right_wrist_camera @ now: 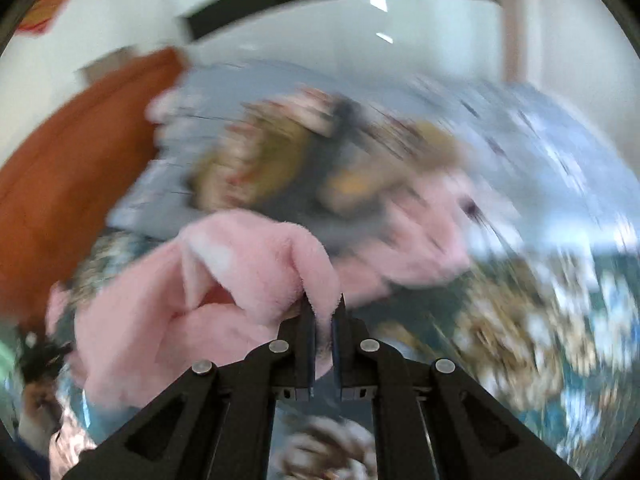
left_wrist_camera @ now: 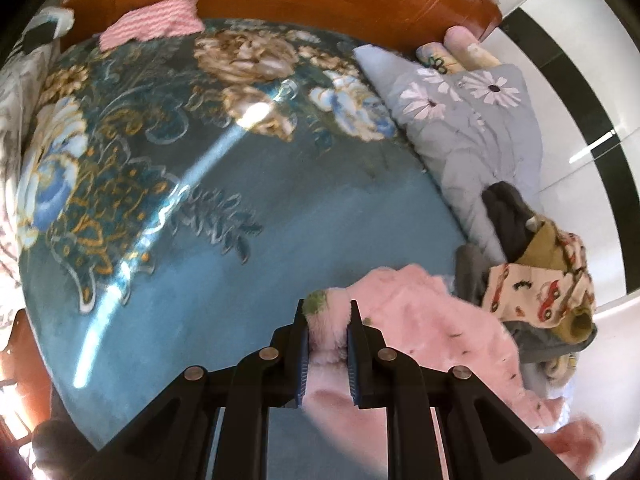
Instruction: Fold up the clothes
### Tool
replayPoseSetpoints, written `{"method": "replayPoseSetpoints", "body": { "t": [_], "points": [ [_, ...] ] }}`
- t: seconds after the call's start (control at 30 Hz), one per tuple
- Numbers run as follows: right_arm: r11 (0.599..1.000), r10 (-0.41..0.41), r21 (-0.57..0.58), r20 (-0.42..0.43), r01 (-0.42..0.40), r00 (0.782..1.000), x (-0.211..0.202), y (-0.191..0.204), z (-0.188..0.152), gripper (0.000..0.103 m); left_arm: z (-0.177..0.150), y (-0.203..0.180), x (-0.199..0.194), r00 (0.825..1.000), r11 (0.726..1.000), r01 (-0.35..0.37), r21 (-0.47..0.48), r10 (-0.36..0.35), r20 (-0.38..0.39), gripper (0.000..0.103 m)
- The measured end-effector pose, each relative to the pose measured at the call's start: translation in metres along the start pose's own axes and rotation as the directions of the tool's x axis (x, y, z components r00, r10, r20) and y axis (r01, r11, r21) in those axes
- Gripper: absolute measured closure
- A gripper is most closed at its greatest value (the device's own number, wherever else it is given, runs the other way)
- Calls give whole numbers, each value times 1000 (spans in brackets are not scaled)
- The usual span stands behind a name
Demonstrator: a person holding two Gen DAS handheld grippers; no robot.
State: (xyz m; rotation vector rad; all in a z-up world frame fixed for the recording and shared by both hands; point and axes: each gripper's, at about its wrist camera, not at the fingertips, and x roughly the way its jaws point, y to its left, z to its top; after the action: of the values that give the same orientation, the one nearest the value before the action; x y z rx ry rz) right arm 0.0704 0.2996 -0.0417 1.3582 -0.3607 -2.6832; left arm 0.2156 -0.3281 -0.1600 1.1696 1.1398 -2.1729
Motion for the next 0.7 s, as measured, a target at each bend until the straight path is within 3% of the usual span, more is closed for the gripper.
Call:
{"method": "replayPoseSetpoints", "body": {
  "t": [0.13, 0.33, 0.57, 0.7],
  "points": [
    [980, -48, 185, -135, 73, 990, 45, -66, -54, 97, -17, 13, 8, 999, 999, -43, -5, 43, -29, 86],
    [955, -50, 268, -271, 125, 961, 52, -98, -126, 96, -34, 32, 24, 993, 995, -95, -29, 93, -74, 86],
    [982, -78, 136, -321, 128, 944, 41, -95, -116, 87, -38, 42, 29, 990, 994, -102, -38, 98, -97, 86],
    [986, -165, -3, -244, 169, 956, 14, -84, -87, 74, -39, 44, 31, 989, 993, -109, -41, 105, -106, 86]
  ]
}}
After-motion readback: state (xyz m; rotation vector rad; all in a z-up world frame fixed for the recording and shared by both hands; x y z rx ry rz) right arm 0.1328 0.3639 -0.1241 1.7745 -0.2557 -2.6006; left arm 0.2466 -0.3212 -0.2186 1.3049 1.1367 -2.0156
